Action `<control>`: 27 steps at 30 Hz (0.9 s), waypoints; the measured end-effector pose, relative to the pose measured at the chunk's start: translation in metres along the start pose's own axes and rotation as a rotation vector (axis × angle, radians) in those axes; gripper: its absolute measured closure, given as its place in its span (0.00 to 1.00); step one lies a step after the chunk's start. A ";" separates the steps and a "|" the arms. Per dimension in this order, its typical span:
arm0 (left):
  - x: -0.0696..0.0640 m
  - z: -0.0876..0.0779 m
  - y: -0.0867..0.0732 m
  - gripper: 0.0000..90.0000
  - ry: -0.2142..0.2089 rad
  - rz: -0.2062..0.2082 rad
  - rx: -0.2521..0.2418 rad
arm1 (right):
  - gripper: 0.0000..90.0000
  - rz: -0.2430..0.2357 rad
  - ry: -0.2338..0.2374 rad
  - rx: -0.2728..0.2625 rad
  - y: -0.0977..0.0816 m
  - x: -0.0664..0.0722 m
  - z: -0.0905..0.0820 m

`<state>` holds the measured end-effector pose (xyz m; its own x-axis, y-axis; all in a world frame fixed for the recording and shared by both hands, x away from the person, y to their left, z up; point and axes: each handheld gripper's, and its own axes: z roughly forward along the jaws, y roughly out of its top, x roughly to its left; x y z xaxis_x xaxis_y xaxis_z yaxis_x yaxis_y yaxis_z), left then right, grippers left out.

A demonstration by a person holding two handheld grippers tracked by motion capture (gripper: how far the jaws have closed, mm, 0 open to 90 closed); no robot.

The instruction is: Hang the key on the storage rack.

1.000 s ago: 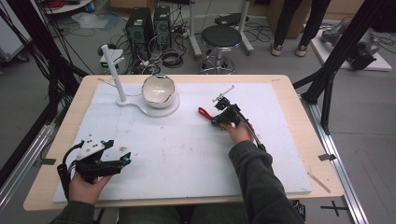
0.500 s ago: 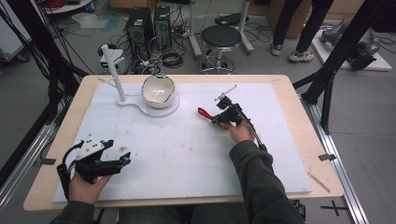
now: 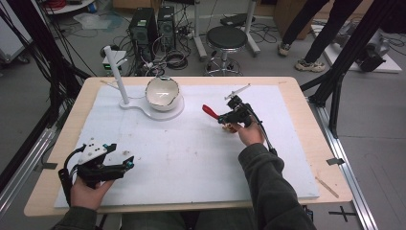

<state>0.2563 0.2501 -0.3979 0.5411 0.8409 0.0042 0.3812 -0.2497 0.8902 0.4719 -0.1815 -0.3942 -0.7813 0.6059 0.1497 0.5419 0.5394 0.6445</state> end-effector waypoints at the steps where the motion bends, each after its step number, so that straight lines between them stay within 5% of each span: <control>1: 0.000 0.000 0.000 0.24 0.000 0.000 0.000 | 0.92 0.000 0.004 -0.006 0.000 0.001 -0.002; 27: 0.000 -0.001 0.001 0.24 0.003 0.007 -0.003 | 0.93 -0.038 0.057 -0.114 0.005 0.013 -0.035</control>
<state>0.2559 0.2498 -0.3969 0.5413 0.8408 0.0119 0.3754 -0.2543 0.8913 0.4533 -0.1911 -0.3623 -0.8186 0.5506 0.1637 0.4753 0.4890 0.7314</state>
